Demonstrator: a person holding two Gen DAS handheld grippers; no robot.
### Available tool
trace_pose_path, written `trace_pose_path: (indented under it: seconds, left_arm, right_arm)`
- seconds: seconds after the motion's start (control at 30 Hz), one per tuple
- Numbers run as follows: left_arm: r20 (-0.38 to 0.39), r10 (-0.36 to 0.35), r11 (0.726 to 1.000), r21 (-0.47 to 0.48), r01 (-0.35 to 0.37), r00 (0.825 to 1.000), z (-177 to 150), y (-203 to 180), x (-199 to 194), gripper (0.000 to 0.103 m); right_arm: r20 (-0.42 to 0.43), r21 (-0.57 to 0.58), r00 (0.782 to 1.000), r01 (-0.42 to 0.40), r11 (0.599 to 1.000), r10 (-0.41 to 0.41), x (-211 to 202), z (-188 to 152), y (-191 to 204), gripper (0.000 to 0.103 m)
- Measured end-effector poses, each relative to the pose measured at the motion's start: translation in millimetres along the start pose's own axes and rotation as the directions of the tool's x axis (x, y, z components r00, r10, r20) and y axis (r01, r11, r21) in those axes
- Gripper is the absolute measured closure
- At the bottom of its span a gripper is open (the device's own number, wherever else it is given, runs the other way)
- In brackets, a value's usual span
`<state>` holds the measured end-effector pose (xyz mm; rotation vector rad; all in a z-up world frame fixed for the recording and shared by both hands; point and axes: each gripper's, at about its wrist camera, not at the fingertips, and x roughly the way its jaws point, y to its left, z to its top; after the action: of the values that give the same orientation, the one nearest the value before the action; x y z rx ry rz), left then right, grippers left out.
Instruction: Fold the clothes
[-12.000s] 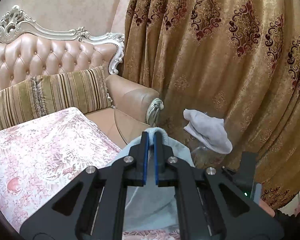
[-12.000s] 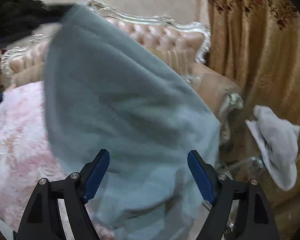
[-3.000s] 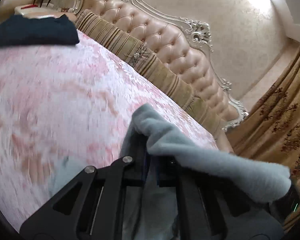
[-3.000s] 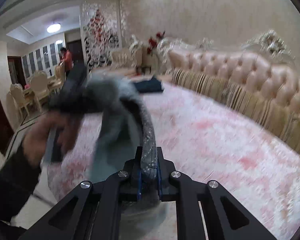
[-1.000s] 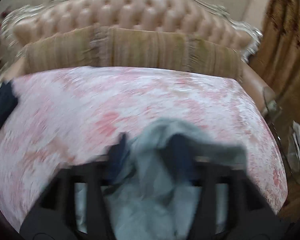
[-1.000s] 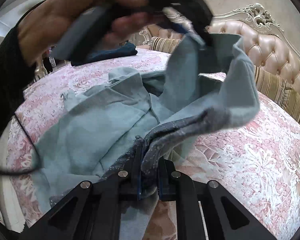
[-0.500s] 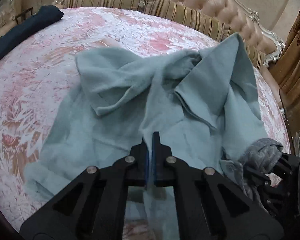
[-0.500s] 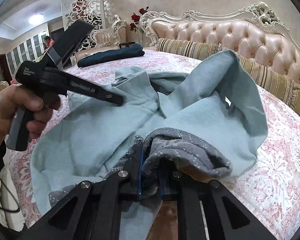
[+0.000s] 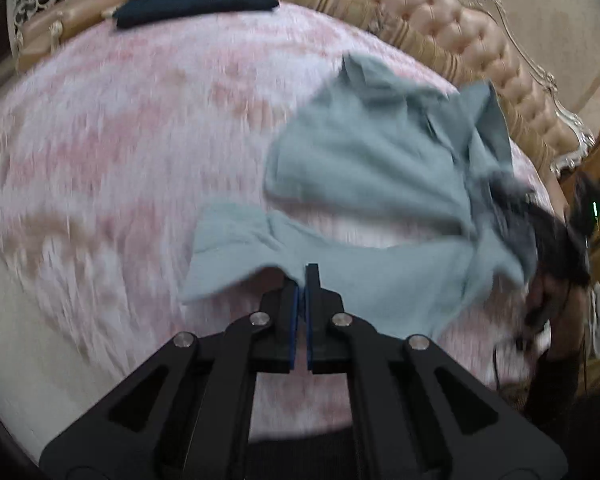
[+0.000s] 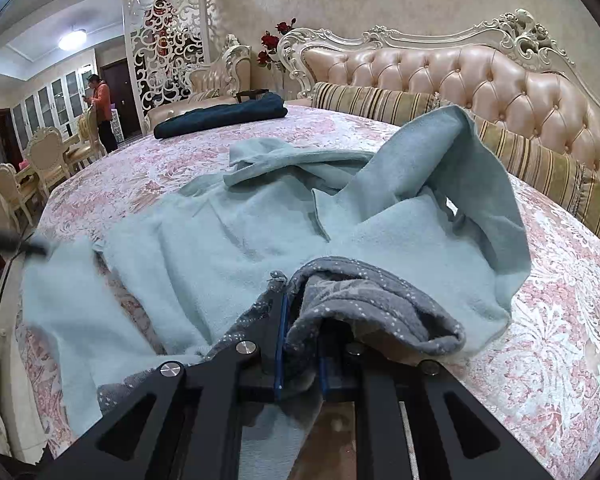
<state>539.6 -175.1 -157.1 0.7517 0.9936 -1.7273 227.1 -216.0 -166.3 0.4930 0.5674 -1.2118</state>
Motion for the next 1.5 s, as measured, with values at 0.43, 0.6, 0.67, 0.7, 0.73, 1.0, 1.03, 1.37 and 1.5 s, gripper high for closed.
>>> trace_pose_path:
  seconds: [0.43,0.6,0.67,0.7,0.73,1.0,1.03,1.37,1.5]
  left_arm:
    - [0.197,0.099,0.987,0.107,-0.122,0.975,47,-9,-20,0.042]
    - [0.241,-0.03,0.902,0.424,-0.078,0.97,118,-84,44,0.042]
    - [0.23,-0.013,0.826,0.551,-0.119,0.973,142,-119,79,0.042]
    - [0.235,-0.006,0.781,0.609,-0.142,0.972,151,-136,93,0.042]
    - [0.225,-0.014,0.734,0.664,-0.143,0.974,157,-151,106,0.042]
    - [0.006,0.059,0.651,0.758,-0.043,0.998,225,-174,200,0.09]
    - [-0.042,0.031,0.688,0.726,0.01,0.999,237,-170,204,0.091]
    - [0.01,-0.072,0.897,0.438,0.06,0.997,305,-89,136,0.094]
    - [0.053,0.004,0.943,0.332,-0.021,0.999,304,-38,112,0.094]
  right_arm:
    - [-0.004,-0.009,0.999,0.04,0.999,-0.04,-2,-2,3,0.078]
    - [0.004,-0.014,0.993,0.118,0.993,-0.118,-4,-2,4,0.046]
    - [-0.004,0.007,0.993,0.121,0.993,-0.121,-3,-2,-1,0.037]
    - [-0.011,0.022,0.993,0.12,0.992,-0.12,-2,-2,-4,0.035]
    - [-0.013,0.032,0.993,0.117,0.993,-0.117,-2,-2,-7,0.032]
    - [-0.007,0.045,0.999,0.032,0.998,-0.032,-2,-2,-9,0.076]
    - [-0.011,0.04,1.0,0.024,0.999,-0.024,-1,-1,-7,0.082]
    - [-0.039,-0.037,0.991,0.125,0.991,-0.127,-1,52,-29,0.093]
    - [-0.034,-0.1,0.967,0.247,0.964,-0.251,13,103,-57,0.093]
